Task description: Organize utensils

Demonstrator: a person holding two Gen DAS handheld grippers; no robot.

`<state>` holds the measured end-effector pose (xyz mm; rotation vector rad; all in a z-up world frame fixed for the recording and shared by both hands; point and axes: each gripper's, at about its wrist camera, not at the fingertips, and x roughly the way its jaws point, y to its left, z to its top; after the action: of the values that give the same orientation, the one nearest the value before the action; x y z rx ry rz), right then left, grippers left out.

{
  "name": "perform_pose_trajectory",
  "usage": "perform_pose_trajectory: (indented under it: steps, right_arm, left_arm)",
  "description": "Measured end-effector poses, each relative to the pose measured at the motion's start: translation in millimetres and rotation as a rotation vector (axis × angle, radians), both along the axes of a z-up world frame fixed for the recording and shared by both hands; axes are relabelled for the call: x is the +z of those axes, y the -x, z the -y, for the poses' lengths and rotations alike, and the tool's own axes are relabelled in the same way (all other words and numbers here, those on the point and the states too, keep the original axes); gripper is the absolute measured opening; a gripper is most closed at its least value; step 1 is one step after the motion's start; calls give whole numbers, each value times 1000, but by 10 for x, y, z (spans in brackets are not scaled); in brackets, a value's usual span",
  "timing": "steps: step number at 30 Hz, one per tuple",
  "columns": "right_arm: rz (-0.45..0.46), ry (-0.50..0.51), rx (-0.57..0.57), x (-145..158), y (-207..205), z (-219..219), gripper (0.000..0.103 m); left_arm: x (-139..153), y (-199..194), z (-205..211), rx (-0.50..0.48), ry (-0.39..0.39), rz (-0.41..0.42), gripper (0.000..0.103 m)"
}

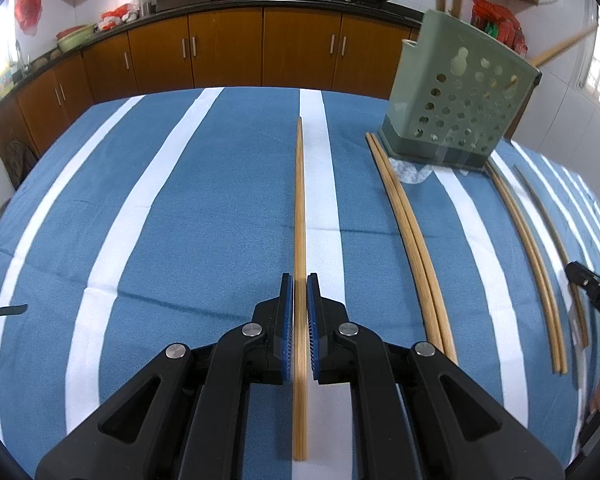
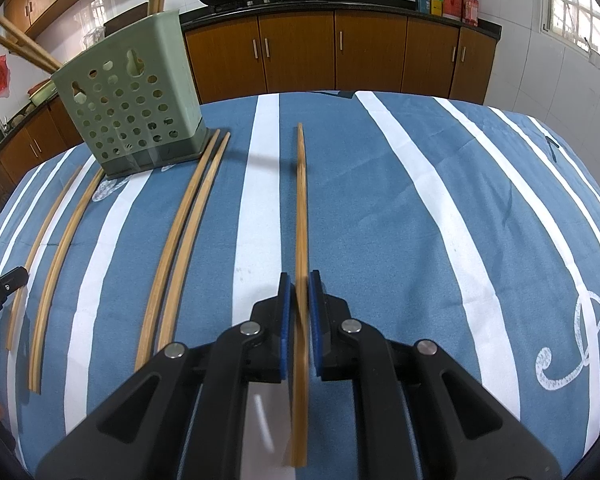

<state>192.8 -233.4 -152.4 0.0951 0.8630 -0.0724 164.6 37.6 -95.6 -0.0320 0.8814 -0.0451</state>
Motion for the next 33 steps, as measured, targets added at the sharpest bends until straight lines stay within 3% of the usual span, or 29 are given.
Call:
perform_pose_trajectory:
  steps: [6, 12, 24, 33]
  right_arm:
    - [7, -75, 4, -11, 99, 73, 8]
    - [50, -80, -16, 121, 228, 128, 8]
    - [268, -85, -32, 851, 423, 234, 8]
    - [390, -68, -17, 1265, 479, 206, 8]
  left_arm:
    - [10, 93, 2, -10, -7, 1, 7]
    - [106, 173, -17, -20, 10, 23, 7]
    - [888, 322, -169, -3, 90, 246, 7]
    - [1250, 224, -191, -10, 116, 329, 7]
